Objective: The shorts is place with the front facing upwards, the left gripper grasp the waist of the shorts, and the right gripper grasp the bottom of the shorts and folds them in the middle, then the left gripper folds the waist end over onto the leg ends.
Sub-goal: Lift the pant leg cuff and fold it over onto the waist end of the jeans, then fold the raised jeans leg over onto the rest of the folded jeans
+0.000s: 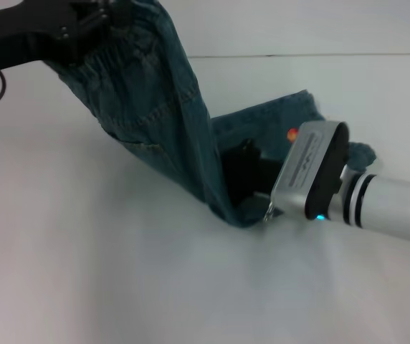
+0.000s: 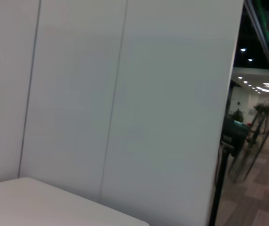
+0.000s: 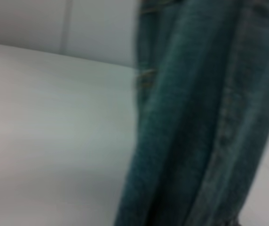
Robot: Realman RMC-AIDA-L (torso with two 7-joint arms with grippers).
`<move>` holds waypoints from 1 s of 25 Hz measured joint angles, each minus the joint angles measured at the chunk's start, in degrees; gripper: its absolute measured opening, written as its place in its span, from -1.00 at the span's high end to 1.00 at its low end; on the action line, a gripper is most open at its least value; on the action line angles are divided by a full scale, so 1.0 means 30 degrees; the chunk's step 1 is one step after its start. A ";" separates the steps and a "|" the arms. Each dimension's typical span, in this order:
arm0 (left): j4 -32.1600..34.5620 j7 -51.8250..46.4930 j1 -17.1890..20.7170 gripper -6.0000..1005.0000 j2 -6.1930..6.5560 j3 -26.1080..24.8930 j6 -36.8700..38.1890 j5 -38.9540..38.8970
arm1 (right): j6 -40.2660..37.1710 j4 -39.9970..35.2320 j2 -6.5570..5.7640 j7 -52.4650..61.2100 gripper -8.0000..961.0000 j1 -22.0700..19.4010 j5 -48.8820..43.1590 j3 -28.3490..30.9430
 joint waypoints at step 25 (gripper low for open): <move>-0.2963 0.0575 -0.1158 0.83 -0.0194 0.8974 -0.7360 -0.0104 | -1.3763 -1.3252 -0.1603 0.6903 0.99 -1.1574 -0.4423 0.0125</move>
